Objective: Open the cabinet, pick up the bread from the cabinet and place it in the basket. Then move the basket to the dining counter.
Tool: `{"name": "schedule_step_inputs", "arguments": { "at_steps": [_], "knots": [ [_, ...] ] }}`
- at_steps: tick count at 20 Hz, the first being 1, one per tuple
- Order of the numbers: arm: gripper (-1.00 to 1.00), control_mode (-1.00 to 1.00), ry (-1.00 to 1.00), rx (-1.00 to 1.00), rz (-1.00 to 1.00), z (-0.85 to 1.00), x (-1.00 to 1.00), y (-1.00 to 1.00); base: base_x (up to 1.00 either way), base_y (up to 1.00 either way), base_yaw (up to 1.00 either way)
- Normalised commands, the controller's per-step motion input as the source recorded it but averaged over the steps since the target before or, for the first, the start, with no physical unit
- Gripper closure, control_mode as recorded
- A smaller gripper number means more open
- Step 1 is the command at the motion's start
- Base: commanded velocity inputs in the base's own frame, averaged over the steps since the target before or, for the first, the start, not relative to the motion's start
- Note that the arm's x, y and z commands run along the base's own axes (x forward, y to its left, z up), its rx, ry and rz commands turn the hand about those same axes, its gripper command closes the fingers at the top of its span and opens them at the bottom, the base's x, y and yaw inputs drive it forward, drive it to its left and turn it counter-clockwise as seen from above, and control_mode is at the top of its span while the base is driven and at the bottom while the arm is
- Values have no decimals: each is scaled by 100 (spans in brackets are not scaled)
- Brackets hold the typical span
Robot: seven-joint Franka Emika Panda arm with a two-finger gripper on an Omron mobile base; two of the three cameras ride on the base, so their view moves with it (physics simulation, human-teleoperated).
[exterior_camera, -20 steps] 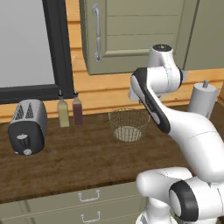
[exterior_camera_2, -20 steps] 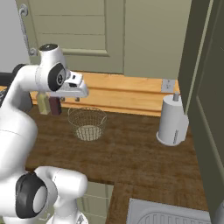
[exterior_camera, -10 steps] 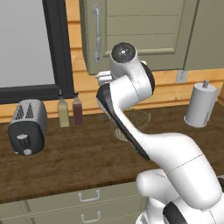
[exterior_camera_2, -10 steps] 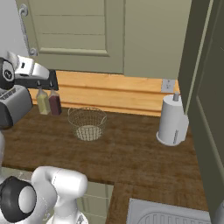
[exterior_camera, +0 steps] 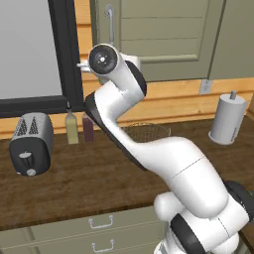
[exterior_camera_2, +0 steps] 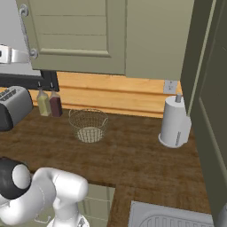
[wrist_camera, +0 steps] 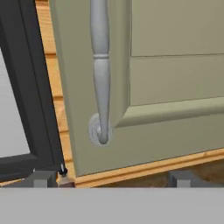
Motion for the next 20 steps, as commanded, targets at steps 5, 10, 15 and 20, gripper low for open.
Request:
{"name": "schedule_step_inputs", "arguments": {
  "at_steps": [5, 10, 15, 20],
  "knots": [
    [-100, -100, -3, 7, 10, 41, 53, 28, 0, 0, 0],
    [-100, -100, 0, 1, 4, 9, 63, 6, 0, 0, 0],
    [-100, -100, 0, 0, 1, 0, 64, 0, 0, 0, 0],
    [-100, -100, -1, 1, 0, 0, 35, -19, 0, 0, 0]
  ]
}}
